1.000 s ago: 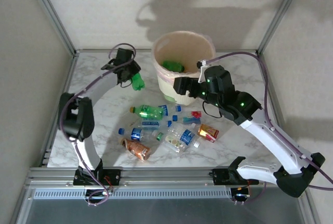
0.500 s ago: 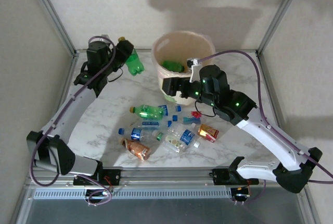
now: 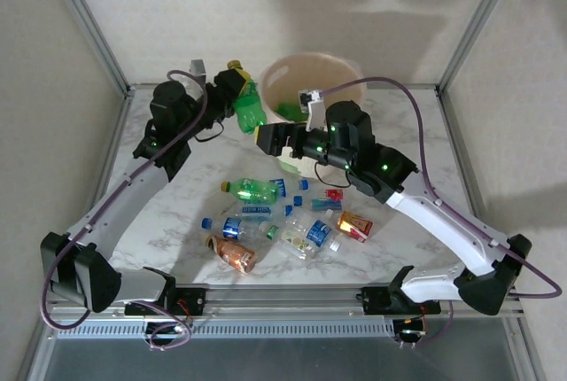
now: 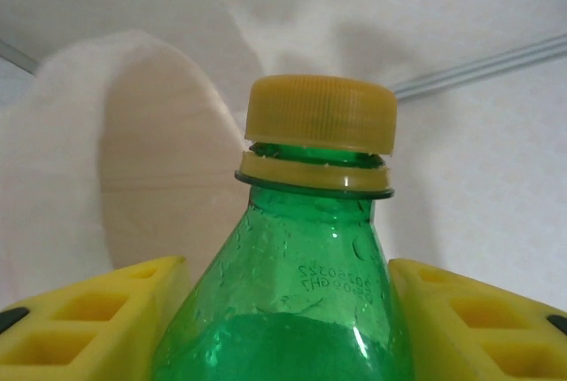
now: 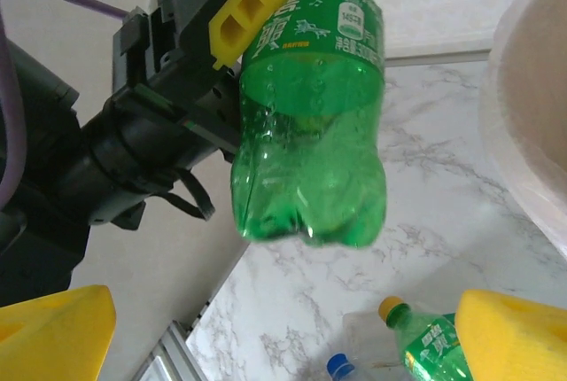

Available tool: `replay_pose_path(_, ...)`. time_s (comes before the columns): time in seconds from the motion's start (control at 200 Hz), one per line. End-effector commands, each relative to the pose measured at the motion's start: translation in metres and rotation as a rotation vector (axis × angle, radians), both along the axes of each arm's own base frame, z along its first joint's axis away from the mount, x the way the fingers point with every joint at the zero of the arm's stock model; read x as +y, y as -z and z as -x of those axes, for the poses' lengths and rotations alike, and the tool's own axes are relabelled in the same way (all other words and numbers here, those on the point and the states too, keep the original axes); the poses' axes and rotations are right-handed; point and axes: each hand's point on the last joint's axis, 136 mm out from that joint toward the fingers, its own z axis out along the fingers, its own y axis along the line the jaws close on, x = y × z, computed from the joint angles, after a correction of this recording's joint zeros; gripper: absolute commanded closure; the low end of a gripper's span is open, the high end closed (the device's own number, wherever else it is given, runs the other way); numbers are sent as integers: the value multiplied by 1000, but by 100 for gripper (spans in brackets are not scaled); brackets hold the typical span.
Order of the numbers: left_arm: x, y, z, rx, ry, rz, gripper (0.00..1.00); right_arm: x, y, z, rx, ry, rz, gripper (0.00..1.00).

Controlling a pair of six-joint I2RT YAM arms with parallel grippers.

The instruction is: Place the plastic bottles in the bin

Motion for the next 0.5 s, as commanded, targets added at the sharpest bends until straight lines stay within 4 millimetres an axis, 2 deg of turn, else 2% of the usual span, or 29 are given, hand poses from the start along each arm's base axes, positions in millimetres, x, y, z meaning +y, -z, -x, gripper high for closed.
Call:
replay_pose_path(0.0, -11, -47, 28, -116, 80, 104, 45, 14, -26, -1, -37, -38, -57, 1)
replay_pose_path(0.285, -17, -75, 51, -192, 155, 221, 44, 26, -36, -13, -39, -28, -74, 1)
replay_pose_path(0.496, -25, -70, 56, -189, 193, 252, 44, 34, -39, -12, -36, -57, -102, 4)
